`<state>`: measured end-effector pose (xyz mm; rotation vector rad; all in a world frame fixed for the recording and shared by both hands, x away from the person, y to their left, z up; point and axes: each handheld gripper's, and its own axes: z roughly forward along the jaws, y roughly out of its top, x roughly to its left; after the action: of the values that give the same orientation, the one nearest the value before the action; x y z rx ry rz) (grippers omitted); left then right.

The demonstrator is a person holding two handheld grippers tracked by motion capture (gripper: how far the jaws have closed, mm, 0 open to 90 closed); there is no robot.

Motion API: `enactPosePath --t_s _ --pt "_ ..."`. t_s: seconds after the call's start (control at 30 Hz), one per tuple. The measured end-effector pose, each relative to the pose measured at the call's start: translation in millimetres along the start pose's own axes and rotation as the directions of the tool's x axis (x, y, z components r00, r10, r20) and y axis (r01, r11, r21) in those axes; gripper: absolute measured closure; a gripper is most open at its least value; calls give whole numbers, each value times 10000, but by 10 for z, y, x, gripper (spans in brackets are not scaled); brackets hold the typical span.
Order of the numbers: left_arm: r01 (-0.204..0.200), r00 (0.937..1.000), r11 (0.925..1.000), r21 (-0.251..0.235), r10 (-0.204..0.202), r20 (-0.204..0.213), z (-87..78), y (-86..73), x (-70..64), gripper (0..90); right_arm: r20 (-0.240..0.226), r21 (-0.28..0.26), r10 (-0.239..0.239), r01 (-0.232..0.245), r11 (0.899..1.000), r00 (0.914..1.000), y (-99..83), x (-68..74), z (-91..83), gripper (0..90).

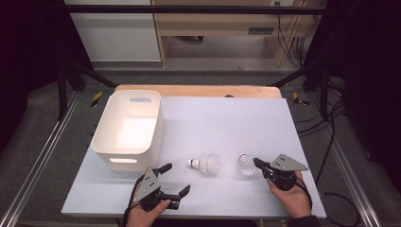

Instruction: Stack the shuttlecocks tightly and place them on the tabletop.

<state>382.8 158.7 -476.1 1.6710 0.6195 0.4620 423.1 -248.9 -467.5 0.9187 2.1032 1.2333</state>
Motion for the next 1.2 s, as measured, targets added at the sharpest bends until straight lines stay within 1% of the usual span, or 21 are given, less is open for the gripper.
enactPosePath --t_s 0.07,0.17,0.27,0.33,0.43,0.53,0.67,0.77,0.9,0.97,1.0,1.03,1.07,1.2 --pt "13 10000 10000 -7 -13 9 -2 0 3 31 -56 128 -85 85 9999 9999 -13 22 12 900" --pt "46 10000 10000 -23 -46 18 -5 4 8 32 -28 252 -377 378 9990 9993 -28 35 25 895" --pt "43 10000 10000 -15 -42 22 -5 3 7 32 9 303 -452 452 9985 9990 -41 42 13 873" --pt "32 10000 10000 -19 -32 16 -2 4 4 32 56 288 -422 420 9987 9991 -58 33 0 840" --pt "1 10000 10000 26 -1 53 4 -1 -3 32 161 275 -256 251 9993 9995 -81 31 -26 803" --pt "-5 10000 10000 10 5 76 3 3 -1 32 258 297 -211 203 9994 9994 -97 28 -45 736" --pt "39 10000 10000 -8 -39 21 -6 4 13 31 366 414 -116 100 9991 9993 -113 30 -44 674" --pt "36 10000 10000 -14 -36 2 -10 5 10 31 383 395 -62 47 9992 9992 -106 31 -38 620" --pt "-7 10000 10000 35 7 88 14 -3 -3 31 488 550 -41 14 9985 9988 -100 52 -24 489" --pt "-75 9999 10000 61 74 71 18 -4 -10 31 649 567 -74 38 9984 9979 -104 66 -30 444" --pt "-78 10000 10000 52 78 55 16 -3 -13 31 695 589 -66 25 9983 9976 -106 71 -33 407" --pt "-88 9999 9999 50 87 51 15 -2 -14 31 848 579 -89 40 9983 9964 -107 77 -37 365" --pt "-104 9999 9999 50 104 51 15 -1 -15 31 918 568 -83 30 9984 9957 -106 79 -41 342" --pt "-80 9999 10000 45 80 82 17 0 -13 31 1152 622 176 -249 9978 9932 -109 88 -86 230"
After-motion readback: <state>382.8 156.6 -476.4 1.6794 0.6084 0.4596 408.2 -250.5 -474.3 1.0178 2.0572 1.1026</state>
